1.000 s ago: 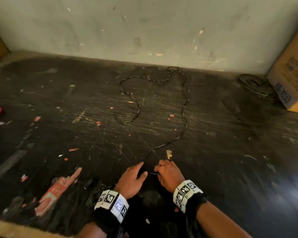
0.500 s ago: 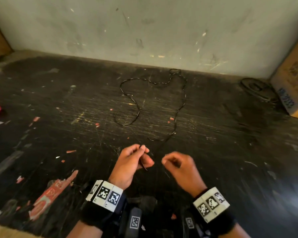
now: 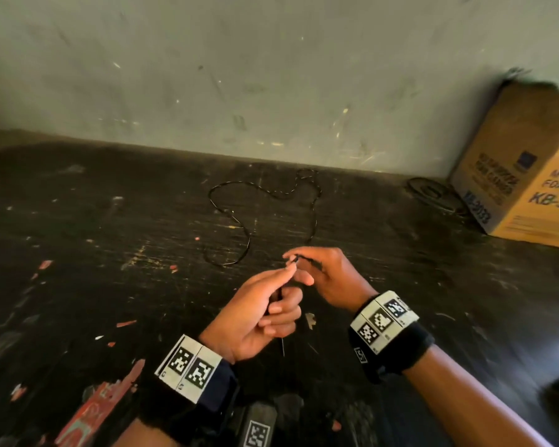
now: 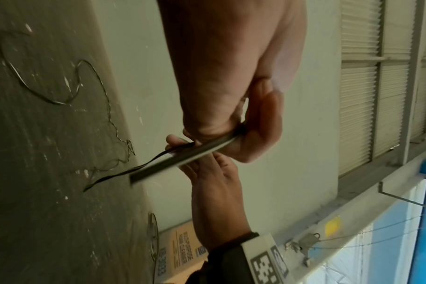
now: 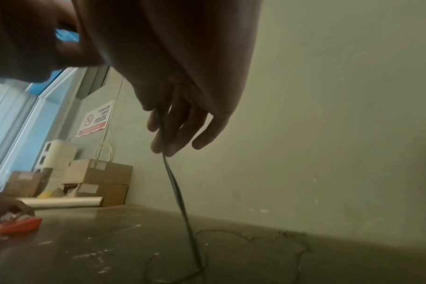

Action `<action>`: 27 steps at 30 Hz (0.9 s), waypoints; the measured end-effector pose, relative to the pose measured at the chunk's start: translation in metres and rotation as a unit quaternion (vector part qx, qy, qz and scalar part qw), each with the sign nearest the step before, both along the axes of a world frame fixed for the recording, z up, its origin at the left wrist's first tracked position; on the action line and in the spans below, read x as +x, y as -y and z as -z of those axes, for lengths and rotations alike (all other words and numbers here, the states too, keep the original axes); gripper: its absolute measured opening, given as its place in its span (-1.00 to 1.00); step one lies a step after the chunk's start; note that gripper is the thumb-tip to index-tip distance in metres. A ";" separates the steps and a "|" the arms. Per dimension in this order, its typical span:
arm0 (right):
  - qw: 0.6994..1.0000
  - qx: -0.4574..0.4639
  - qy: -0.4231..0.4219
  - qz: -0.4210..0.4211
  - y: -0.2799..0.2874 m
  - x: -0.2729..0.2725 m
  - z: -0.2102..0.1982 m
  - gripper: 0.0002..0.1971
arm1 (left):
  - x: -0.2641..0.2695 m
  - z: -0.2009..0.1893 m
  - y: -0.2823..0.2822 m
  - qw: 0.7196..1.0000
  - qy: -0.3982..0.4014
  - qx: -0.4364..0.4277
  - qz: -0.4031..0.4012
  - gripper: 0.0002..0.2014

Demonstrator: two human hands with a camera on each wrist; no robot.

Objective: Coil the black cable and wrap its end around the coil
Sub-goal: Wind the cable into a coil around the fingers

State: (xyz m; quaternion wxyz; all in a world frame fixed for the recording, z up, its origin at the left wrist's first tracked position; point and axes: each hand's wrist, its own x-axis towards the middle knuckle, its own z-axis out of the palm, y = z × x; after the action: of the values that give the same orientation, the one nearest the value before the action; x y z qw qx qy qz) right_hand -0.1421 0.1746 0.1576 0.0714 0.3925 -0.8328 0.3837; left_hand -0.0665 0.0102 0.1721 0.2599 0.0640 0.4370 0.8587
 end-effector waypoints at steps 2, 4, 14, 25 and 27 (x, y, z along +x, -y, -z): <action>0.999 0.033 -0.019 0.022 0.000 -0.001 -0.006 -0.77 | 0.002 -0.004 0.002 1.000 -0.011 0.005 0.023 -0.72; 0.998 0.049 -0.043 0.024 -0.002 0.001 -0.012 -0.75 | 0.002 -0.007 0.002 0.999 -0.028 0.003 0.023 -0.70; 0.995 0.045 -0.025 0.086 -0.018 0.000 -0.023 -0.76 | -0.005 -0.012 -0.003 0.994 -0.080 0.022 0.066 -0.56; 0.990 0.040 0.025 0.130 -0.034 0.008 -0.019 -0.80 | -0.010 -0.007 -0.016 0.993 -0.061 0.068 0.075 -0.57; 0.991 0.053 0.039 0.117 -0.032 0.014 -0.014 -0.84 | -0.011 -0.011 -0.016 0.994 -0.073 0.061 0.056 -0.58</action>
State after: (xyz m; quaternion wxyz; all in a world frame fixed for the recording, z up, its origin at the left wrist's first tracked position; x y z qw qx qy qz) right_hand -0.1276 0.2070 0.1718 0.0626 0.2802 -0.8944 0.3429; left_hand -0.0779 0.0258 0.1836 0.2708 0.1672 0.3977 0.8606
